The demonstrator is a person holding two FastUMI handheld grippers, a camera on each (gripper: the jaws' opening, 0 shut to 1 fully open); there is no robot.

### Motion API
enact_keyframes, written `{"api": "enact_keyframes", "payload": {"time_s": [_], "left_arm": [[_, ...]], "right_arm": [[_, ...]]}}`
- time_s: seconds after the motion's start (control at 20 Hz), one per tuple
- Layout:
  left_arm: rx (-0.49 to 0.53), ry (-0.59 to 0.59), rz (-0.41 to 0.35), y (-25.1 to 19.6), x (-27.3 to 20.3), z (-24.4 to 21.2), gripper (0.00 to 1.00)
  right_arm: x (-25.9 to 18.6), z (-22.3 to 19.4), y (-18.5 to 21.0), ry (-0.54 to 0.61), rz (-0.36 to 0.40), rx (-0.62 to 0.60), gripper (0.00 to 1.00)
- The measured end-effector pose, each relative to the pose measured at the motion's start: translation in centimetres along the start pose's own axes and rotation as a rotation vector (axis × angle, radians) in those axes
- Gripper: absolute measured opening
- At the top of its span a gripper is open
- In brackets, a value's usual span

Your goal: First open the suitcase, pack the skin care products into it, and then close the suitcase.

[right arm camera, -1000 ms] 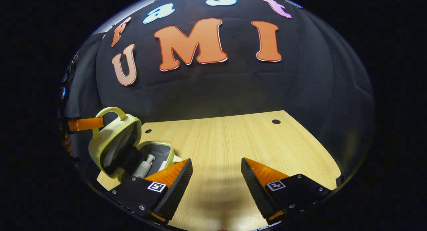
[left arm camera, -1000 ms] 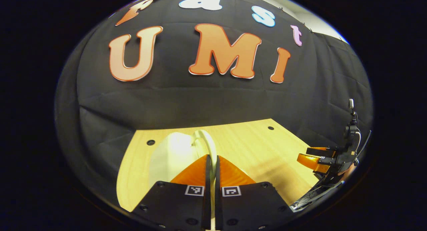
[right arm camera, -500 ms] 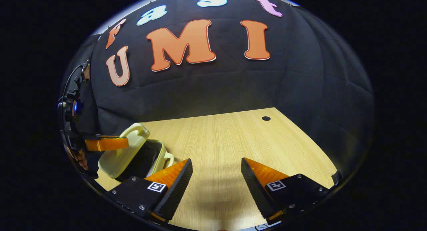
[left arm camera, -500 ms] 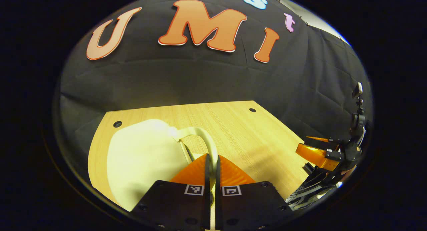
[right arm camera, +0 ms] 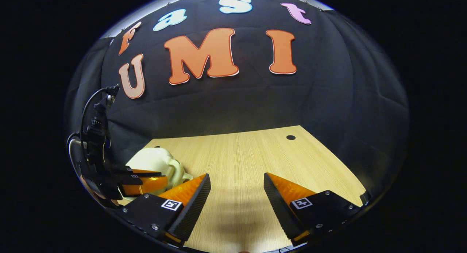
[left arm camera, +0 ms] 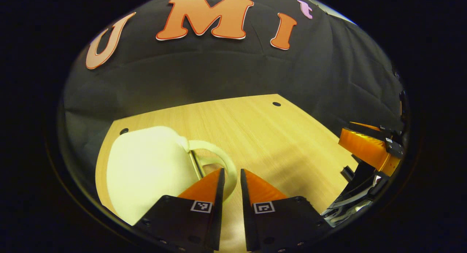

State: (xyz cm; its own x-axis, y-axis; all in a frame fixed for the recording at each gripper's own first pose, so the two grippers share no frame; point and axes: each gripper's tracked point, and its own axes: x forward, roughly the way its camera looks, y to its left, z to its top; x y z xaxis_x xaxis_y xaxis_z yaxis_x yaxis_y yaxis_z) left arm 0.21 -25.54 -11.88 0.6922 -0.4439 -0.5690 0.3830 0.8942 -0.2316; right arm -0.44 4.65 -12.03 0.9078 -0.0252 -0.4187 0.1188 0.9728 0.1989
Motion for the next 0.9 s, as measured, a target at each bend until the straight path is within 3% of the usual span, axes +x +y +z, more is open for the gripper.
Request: {"api": "enact_keyframes", "payload": {"time_s": [0.05,0.2,0.25,0.3,0.5,0.7,0.9], "left_arm": [[-0.004,-0.013,0.003,-0.4,-0.4,0.8,0.27],[-0.017,-0.067,0.020,-0.7,-1.5,2.3,0.75],[-0.017,-0.105,0.033,-0.8,-2.1,3.4,0.68],[-0.012,-0.147,0.048,-0.9,-3.0,4.7,0.79],[-0.003,-0.323,0.139,-1.2,-7.1,9.0,0.93],[-0.010,-0.484,0.218,-1.7,-11.2,12.8,0.96],[-0.022,-0.614,0.329,-2.3,-14.8,14.3,0.96]], "right_arm": [[-0.1,0.3,-0.1,-0.004,-0.004,0.001,0.94],[-0.6,1.9,-0.2,-0.042,-0.001,0.015,0.94],[-0.9,2.6,-0.2,-0.065,0.001,0.010,0.94],[-1.2,3.4,-0.3,-0.090,-0.004,0.001,0.93],[-2.4,6.7,-0.7,-0.190,-0.006,-0.034,0.93],[-3.7,9.8,-0.1,-0.299,0.028,-0.098,0.93],[-4.4,11.5,0.0,-0.321,0.077,-0.071,0.94]]}}
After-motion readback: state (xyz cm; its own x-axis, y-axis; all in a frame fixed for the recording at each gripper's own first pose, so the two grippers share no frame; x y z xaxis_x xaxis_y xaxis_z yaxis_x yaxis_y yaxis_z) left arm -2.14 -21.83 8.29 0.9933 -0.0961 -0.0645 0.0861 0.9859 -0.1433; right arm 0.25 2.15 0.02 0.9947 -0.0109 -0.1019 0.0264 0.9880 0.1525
